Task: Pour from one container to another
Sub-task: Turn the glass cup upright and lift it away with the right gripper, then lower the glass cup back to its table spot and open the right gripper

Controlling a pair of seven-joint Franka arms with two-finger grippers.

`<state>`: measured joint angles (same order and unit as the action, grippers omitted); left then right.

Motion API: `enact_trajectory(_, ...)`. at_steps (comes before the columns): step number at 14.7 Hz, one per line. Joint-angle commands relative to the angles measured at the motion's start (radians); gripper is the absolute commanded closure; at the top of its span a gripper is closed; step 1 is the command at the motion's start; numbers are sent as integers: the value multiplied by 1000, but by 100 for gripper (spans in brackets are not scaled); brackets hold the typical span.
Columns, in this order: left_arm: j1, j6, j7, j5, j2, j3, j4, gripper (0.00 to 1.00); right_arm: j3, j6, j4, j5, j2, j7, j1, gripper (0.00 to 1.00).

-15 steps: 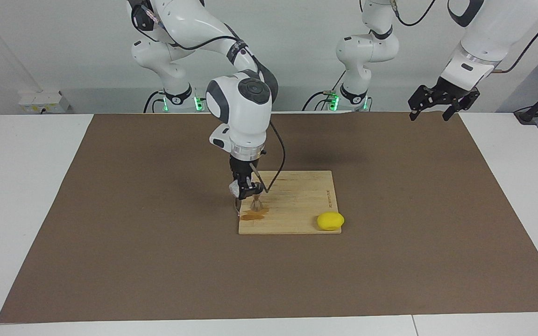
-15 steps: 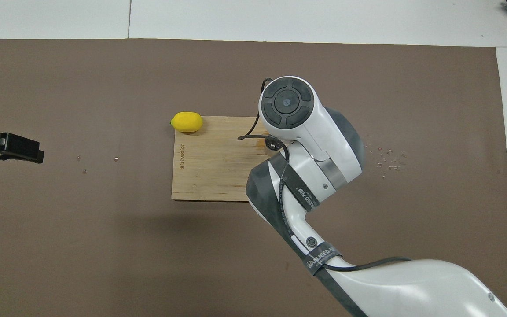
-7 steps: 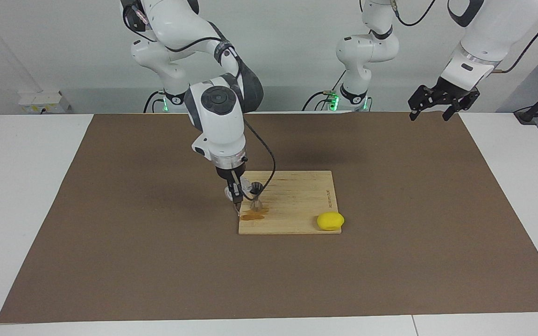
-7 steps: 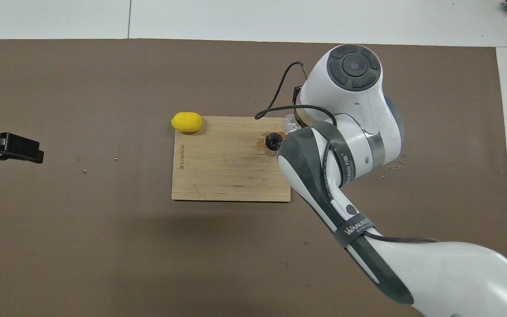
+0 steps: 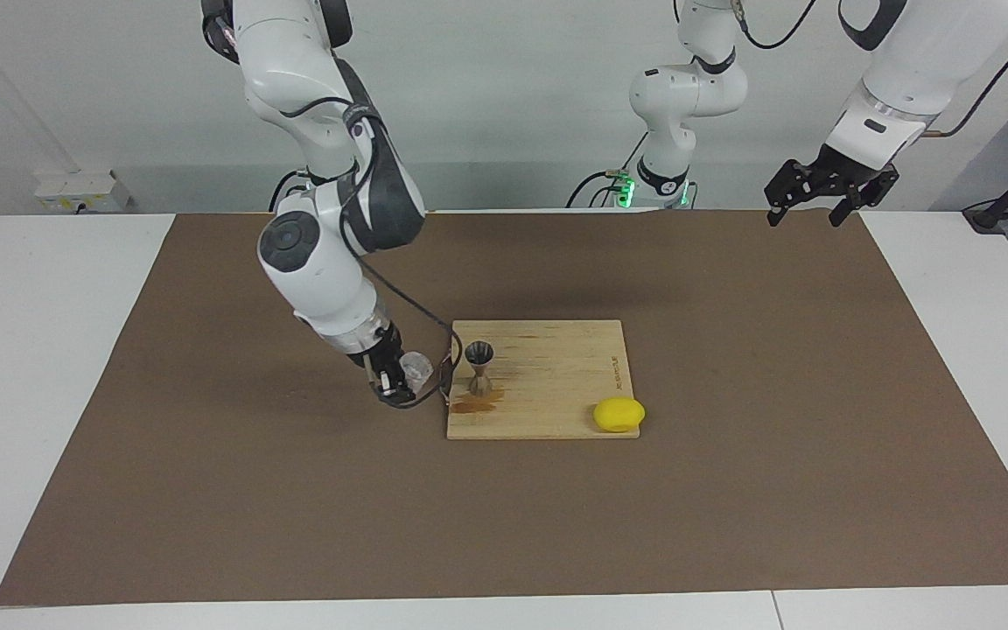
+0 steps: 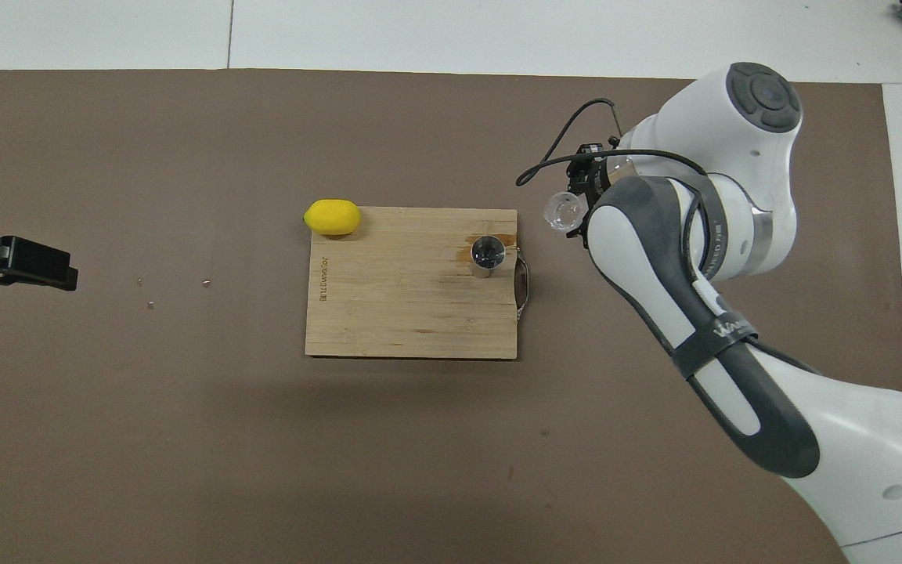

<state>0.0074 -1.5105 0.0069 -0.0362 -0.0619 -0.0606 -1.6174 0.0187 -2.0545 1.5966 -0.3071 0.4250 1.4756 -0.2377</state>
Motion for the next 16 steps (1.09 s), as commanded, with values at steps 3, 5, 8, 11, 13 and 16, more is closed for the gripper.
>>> enact_trajectory(3,8,-7,2,9,-27,-5,-30,0,-11,-125,244,-191,-97,-217,93,85)
enact_trajectory(5,8,-7,2,10,-27,-5,-30,0,-11,-125,288,-245,-98,-315,141,86)
enact_trajectory(8,8,-7,2,10,-27,-5,-30,0,-11,-119,339,-334,-100,-452,198,86)
enact_trajectory(11,8,-7,2,10,-27,-5,-30,0,-11,-87,362,-388,-88,-561,259,85)
enact_trajectory(13,8,-7,2,10,-27,-5,-30,0,-11,-69,370,-395,-78,-635,297,85)
enact_trajectory(16,8,-7,2,10,-27,-5,-30,0,-11,-44,371,-399,-54,-710,346,85)
